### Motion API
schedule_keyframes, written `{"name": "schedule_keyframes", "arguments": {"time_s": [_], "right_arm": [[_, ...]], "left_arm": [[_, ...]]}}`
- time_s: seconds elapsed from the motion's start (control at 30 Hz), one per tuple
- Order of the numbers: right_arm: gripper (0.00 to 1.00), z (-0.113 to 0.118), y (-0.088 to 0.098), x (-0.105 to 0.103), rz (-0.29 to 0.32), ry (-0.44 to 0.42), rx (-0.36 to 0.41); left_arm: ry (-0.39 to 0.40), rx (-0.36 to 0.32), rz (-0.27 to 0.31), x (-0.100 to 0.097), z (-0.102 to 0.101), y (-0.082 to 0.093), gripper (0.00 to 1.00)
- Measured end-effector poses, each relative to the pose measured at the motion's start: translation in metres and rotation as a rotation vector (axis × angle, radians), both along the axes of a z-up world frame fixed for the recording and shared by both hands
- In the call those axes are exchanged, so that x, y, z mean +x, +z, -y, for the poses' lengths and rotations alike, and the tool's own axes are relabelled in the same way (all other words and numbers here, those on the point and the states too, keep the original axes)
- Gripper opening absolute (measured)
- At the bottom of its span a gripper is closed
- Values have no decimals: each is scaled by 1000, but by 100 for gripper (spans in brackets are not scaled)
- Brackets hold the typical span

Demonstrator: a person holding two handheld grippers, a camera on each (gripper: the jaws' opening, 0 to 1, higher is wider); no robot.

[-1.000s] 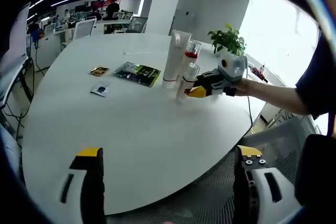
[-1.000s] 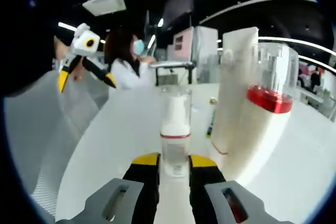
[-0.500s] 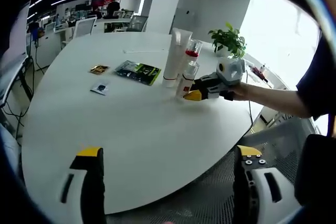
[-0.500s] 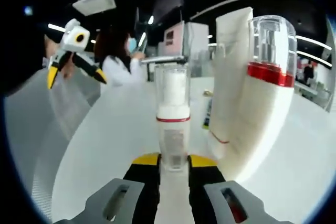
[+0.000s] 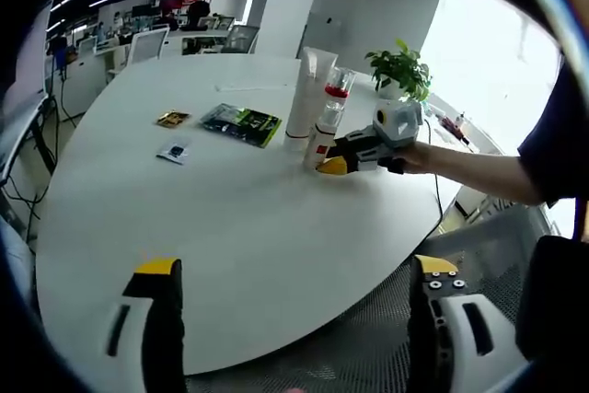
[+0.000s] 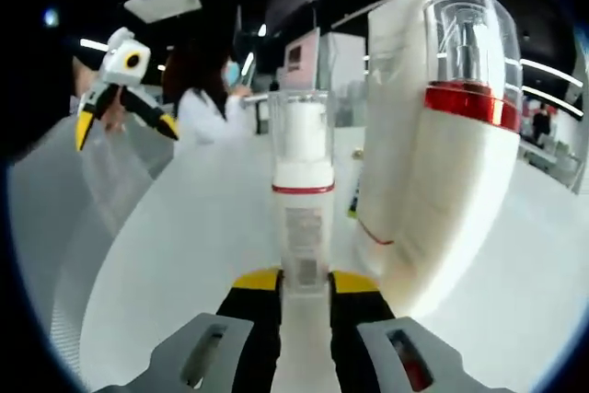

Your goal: Arrange the skincare products in the storage area until every visible bottle or jar stands upright without overlapping.

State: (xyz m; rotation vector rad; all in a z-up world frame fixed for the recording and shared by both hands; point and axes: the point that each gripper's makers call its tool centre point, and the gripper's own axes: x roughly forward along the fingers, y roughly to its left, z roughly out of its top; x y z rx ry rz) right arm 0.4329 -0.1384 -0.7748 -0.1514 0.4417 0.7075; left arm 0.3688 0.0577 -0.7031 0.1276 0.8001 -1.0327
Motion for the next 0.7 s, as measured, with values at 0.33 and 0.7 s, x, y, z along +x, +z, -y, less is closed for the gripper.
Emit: {"name": "schedule_keyframes", "arguments": {"time_s": [0.33,0.7], "right_arm": [[11,5,-2,7,-5,2,-18],[11,6,-5,7,-18,13,-37]], "left_arm": [[2,1,-5,0,0,-1,97],[6,5,-11,-1,-1,-3,97]]}}
